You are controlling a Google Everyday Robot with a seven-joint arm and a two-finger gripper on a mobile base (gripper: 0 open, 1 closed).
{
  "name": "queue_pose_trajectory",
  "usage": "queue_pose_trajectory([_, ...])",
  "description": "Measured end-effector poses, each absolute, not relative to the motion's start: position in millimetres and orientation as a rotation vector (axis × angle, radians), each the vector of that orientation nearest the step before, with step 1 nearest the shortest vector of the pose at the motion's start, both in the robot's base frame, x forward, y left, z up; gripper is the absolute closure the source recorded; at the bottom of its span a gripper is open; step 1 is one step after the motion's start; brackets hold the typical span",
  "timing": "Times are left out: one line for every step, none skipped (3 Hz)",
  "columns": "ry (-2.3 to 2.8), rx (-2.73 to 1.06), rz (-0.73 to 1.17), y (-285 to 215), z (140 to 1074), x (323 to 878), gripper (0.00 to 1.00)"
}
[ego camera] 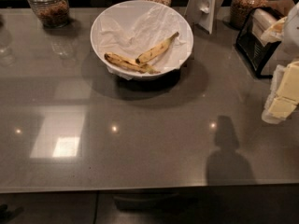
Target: Pick banana from white bowl
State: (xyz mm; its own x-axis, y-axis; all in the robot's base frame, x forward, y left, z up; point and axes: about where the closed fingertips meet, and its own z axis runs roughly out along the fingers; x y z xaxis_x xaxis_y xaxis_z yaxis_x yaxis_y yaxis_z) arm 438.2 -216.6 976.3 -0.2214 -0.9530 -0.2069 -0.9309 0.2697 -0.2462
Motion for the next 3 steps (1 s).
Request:
queue_pose_trajectory([2.231,-1.724,-0.099,-216.6,976.4,438.2,0.00])
queue_pose_trajectory([2.125,-1.705,-0.100,-209.8,980.9,450.6,0.00])
queue_pose_trajectory([1.902,-1.692,-0.071,-191.4,987.5,481.3,0.00])
